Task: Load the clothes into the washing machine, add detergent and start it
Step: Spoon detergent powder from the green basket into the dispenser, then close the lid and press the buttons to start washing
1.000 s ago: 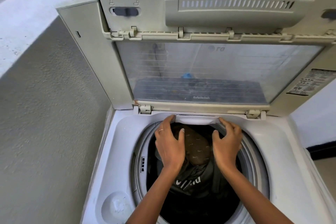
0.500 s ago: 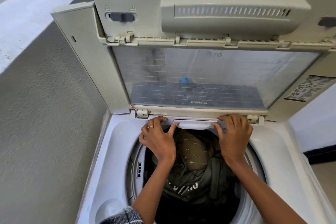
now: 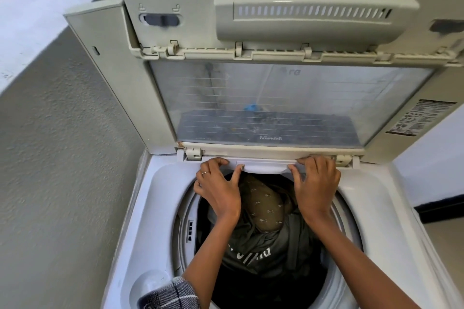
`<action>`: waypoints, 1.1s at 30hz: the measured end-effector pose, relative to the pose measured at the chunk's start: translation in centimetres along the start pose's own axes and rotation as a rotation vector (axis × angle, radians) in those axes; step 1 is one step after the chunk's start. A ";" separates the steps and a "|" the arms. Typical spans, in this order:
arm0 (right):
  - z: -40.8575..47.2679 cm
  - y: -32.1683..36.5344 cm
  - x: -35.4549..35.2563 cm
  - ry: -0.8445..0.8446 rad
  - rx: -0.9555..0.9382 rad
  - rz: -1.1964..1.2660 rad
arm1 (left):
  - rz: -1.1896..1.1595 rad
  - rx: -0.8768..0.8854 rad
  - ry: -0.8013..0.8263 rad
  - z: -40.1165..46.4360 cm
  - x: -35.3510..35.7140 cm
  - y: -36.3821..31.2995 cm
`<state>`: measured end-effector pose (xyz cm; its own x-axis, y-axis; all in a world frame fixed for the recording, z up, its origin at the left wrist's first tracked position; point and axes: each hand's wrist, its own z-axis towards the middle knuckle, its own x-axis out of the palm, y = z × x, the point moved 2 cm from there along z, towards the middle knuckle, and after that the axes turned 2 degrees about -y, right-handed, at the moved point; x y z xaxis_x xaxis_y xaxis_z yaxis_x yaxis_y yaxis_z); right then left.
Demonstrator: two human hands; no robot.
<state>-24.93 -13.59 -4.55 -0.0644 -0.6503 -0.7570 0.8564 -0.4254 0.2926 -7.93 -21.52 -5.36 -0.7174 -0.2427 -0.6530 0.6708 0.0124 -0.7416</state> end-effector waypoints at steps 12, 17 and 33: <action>-5.0 -0.4 -4.2 0.285 0.066 0.118 | -0.033 0.101 0.339 -4.0 -4.1 0.6; -5.3 1.0 -6.8 0.250 0.045 0.150 | -0.156 0.269 0.285 -4.5 -7.2 -1.6; 13.6 11.5 -20.4 -0.190 -0.266 0.190 | -0.140 0.836 -0.193 5.1 -18.2 -21.0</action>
<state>-20.74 -13.80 22.21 0.0359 -0.8178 -0.5743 0.9638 -0.1237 0.2364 -8.00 -22.31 22.90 -0.8099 -0.3500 -0.4708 0.5514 -0.7281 -0.4072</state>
